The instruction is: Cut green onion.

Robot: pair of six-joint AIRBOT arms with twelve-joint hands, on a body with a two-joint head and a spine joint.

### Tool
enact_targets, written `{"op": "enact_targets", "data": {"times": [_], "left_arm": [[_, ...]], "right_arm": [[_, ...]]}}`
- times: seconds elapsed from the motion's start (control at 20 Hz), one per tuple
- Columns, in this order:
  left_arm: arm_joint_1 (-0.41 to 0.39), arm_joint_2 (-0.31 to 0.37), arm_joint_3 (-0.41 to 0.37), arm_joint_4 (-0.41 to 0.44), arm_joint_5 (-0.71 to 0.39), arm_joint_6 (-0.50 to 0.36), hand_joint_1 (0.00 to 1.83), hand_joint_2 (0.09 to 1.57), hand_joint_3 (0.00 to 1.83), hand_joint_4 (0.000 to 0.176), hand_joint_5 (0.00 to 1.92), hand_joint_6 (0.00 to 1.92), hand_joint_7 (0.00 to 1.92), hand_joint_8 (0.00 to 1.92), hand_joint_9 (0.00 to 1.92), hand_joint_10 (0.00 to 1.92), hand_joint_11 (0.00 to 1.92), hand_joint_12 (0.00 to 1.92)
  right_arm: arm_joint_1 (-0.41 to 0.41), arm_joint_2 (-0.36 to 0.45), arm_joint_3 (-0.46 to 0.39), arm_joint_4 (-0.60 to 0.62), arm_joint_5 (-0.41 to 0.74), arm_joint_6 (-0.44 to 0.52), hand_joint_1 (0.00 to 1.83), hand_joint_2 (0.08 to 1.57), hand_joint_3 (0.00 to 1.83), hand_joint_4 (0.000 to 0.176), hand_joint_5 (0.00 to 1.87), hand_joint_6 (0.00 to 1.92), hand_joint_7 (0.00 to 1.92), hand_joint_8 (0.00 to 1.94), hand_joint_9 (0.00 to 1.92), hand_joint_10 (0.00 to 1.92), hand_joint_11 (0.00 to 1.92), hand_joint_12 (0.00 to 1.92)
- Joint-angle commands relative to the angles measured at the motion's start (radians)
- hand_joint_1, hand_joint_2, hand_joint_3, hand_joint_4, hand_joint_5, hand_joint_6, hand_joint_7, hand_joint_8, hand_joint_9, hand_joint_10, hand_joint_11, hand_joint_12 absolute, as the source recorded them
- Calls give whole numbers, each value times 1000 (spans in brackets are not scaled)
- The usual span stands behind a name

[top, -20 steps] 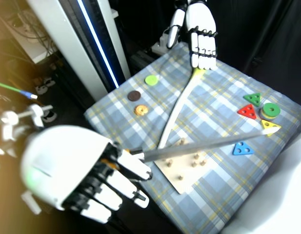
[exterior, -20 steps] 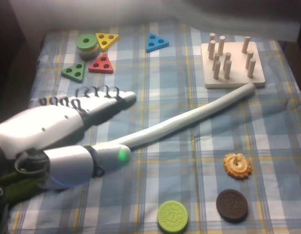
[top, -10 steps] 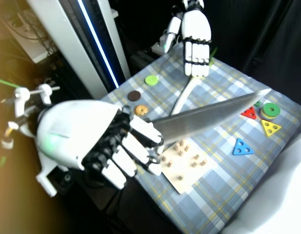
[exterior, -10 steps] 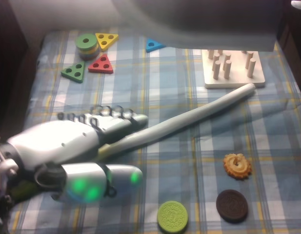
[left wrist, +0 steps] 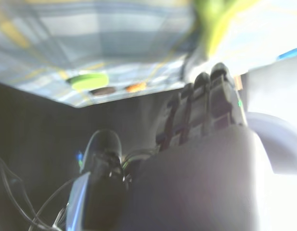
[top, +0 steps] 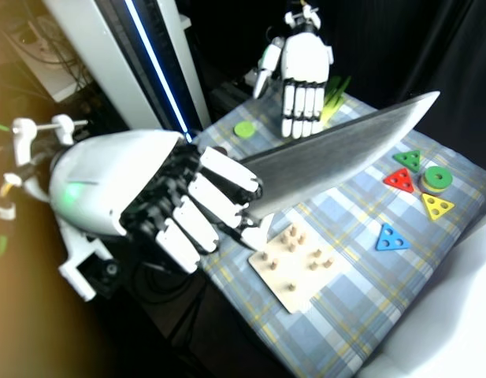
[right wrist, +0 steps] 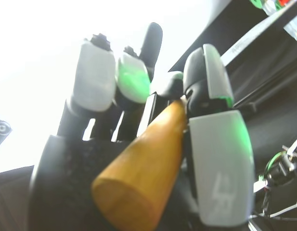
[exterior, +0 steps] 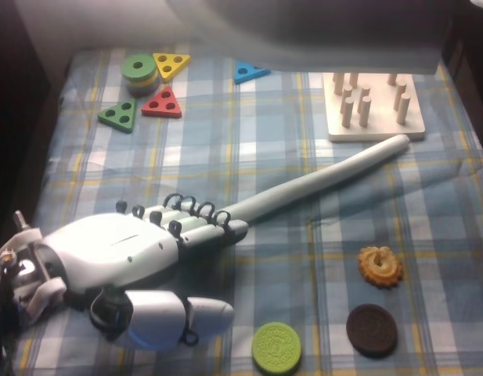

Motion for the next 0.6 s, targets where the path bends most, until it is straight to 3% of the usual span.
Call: {"op": "enact_targets", "data": {"times": [0.0, 0.2, 0.55], "left_arm": [[-10, -11, 4, -5, -59, 6, 0, 1268, 0, 0, 0, 0, 0, 0, 0, 0, 0, 0], [-19, -45, 29, -52, -11, 67, 0, 1249, 0, 0, 0, 0, 0, 0, 0, 0, 0, 0], [-16, -41, 18, -61, -26, 71, 0, 1247, 0, 0, 0, 0, 0, 0, 0, 0, 0, 0]], "right_arm": [[6, 3, -1, 32, 160, 14, 1422, 1283, 0, 172, 867, 1921, 1230, 1941, 1460, 1921, 1551, 1921], [-24, -9, -2, 29, 178, 38, 1367, 1264, 0, 175, 812, 1921, 1158, 1941, 1397, 1921, 1511, 1921], [-95, -3, -15, 33, 202, 69, 1358, 1269, 0, 176, 828, 1921, 1209, 1941, 1440, 1921, 1518, 1921]]}}
